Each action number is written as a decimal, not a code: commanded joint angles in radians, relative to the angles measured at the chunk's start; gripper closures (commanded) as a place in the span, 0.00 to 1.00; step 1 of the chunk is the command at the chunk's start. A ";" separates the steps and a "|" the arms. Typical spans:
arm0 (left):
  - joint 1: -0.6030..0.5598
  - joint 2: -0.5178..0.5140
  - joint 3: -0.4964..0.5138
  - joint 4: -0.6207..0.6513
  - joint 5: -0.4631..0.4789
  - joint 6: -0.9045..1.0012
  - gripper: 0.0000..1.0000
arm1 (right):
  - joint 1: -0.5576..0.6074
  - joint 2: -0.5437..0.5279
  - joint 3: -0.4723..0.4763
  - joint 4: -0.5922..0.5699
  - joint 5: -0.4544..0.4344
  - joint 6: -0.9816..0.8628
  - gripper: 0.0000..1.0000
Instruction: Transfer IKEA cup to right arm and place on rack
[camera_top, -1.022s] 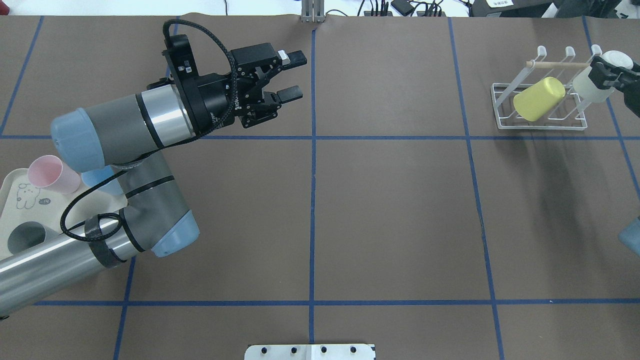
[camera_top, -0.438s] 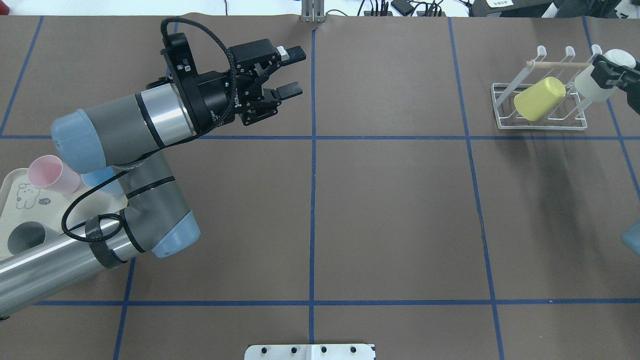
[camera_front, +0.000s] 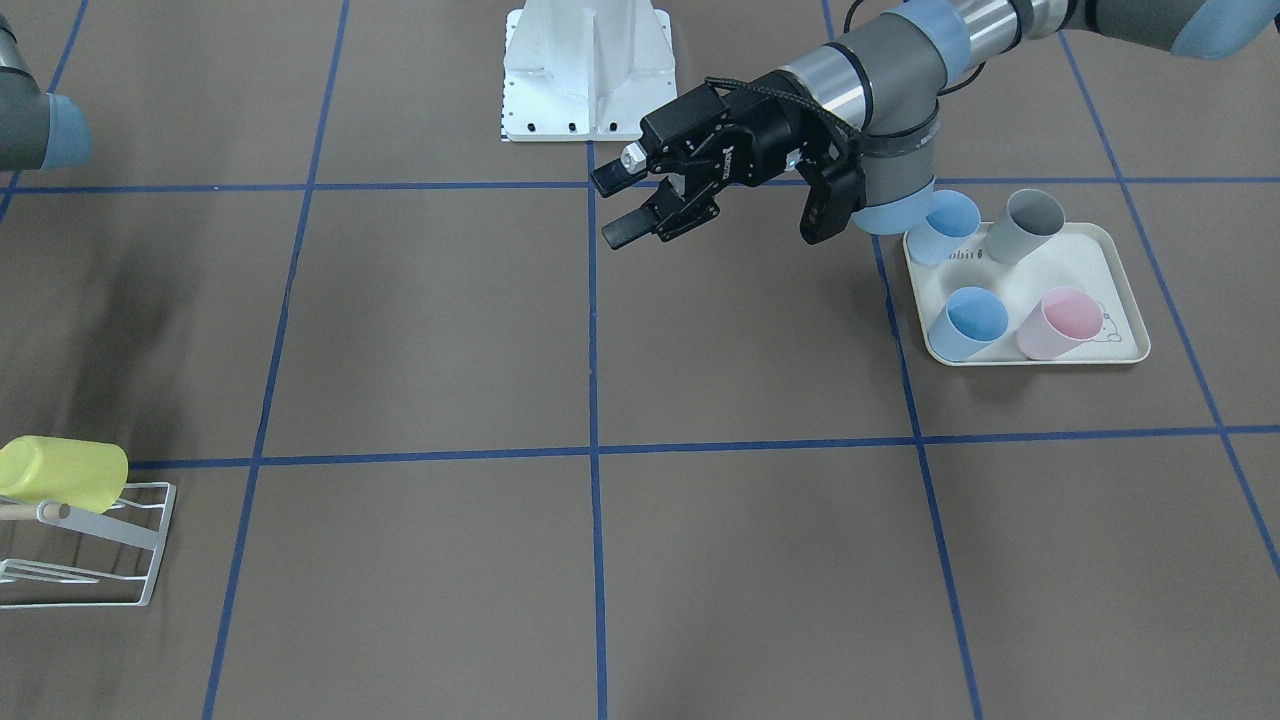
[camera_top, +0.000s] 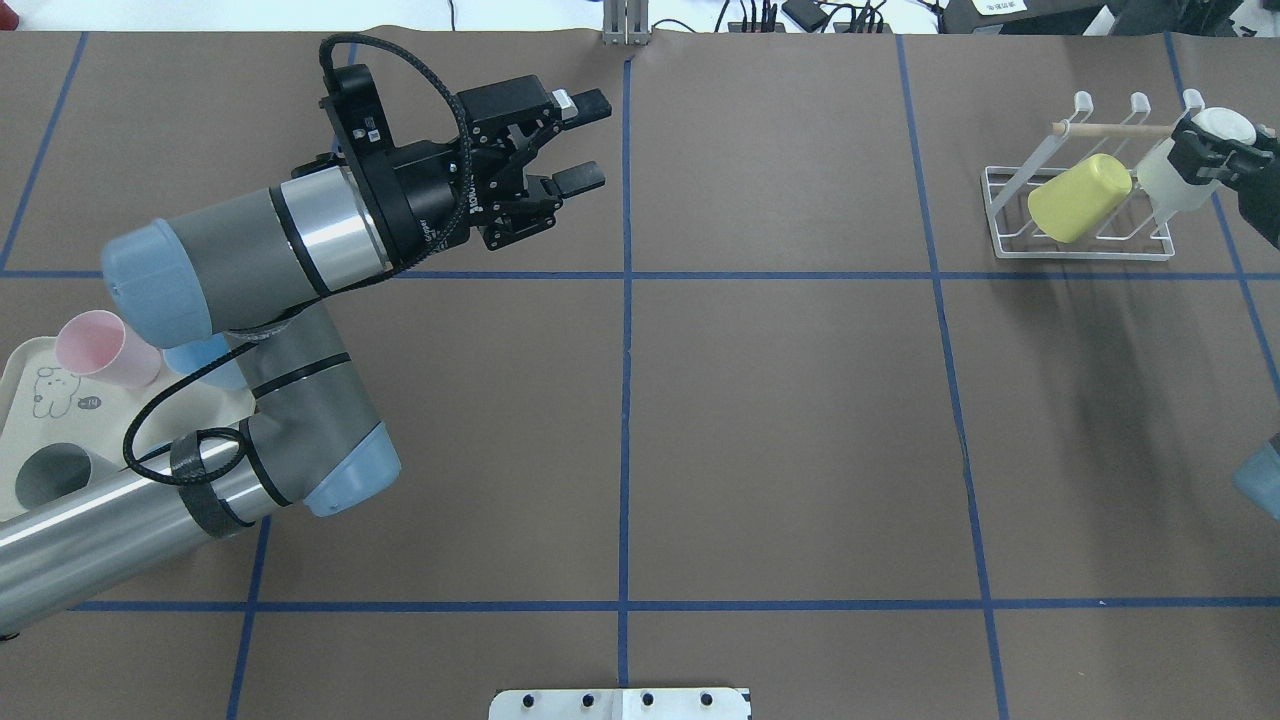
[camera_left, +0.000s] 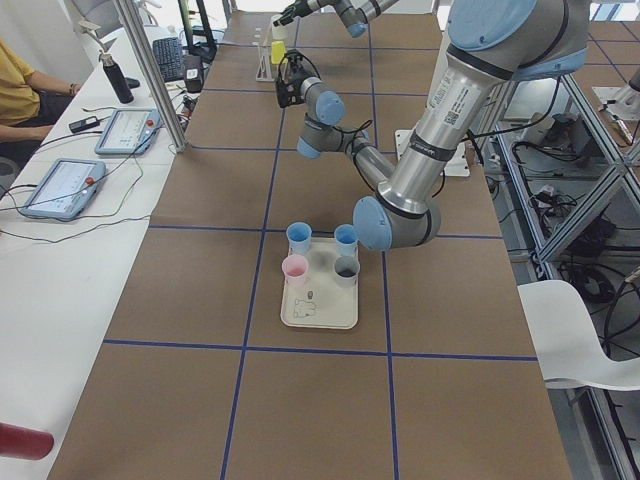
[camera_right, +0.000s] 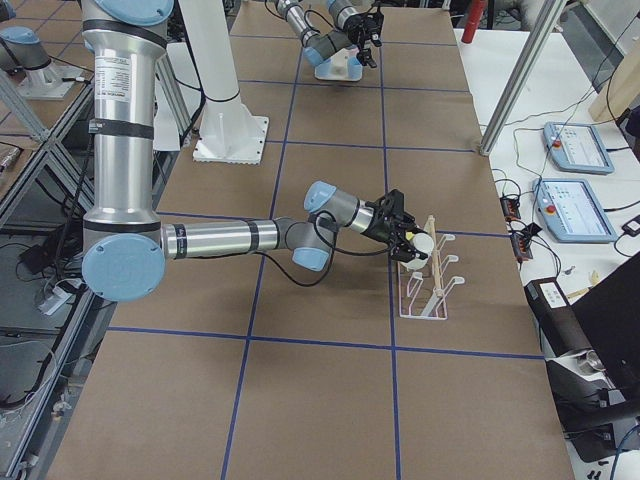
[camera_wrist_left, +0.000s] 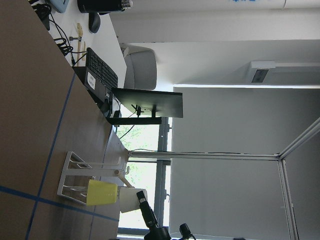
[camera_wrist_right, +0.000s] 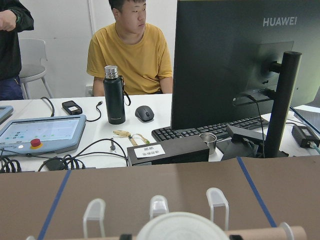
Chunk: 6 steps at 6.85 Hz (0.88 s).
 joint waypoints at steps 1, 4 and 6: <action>0.002 0.000 0.003 0.001 0.000 0.002 0.20 | -0.004 0.001 -0.017 0.000 0.000 -0.007 1.00; 0.005 0.000 0.006 0.002 -0.001 0.002 0.20 | -0.014 0.011 -0.024 0.000 0.000 -0.005 1.00; 0.005 0.000 0.006 0.007 -0.001 0.002 0.20 | -0.016 0.042 -0.041 -0.001 -0.003 0.000 0.24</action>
